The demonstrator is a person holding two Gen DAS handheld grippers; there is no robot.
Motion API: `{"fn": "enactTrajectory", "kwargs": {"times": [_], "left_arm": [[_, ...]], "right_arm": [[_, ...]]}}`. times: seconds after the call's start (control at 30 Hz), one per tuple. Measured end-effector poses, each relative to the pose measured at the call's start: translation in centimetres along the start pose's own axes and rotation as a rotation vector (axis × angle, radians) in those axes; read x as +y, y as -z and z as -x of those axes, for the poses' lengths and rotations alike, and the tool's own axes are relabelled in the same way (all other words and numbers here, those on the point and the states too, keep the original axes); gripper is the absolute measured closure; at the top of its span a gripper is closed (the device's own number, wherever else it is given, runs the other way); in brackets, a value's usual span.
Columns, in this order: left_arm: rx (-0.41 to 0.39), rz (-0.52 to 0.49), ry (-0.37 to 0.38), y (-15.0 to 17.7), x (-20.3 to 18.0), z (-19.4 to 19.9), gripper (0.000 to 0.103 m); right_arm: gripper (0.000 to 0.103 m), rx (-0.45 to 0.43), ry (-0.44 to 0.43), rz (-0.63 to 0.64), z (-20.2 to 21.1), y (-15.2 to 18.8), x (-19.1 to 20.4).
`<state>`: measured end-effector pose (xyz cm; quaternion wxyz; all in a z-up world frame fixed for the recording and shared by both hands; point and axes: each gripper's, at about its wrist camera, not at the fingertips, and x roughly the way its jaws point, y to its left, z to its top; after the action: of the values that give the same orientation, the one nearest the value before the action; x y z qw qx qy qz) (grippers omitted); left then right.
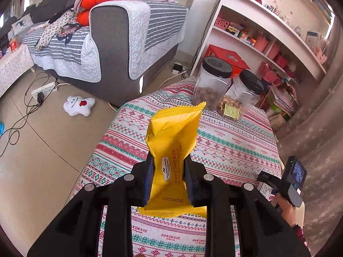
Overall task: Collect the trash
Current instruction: 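Lift the yellow packet with the left gripper while the right lifts the blue-and-white box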
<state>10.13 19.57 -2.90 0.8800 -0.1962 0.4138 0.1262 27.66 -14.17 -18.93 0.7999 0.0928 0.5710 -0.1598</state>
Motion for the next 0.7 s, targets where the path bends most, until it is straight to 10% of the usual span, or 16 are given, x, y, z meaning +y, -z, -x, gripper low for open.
{"fn": "enactTrajectory", "kwargs": {"times": [0.27,0.7], "left_arm": [[0.006,0.051,-0.028,-0.1,1.5,-0.7,0.077],[-0.157,0.016,-0.063,-0.5,0.2,1.8,0.077]], "right_arm": [[0.05,-0.061,-0.212,0.092,4.5,0.9,4.0],[0.05,-0.42,-0.545,0.346,20.8,6.4,8.2]]}}
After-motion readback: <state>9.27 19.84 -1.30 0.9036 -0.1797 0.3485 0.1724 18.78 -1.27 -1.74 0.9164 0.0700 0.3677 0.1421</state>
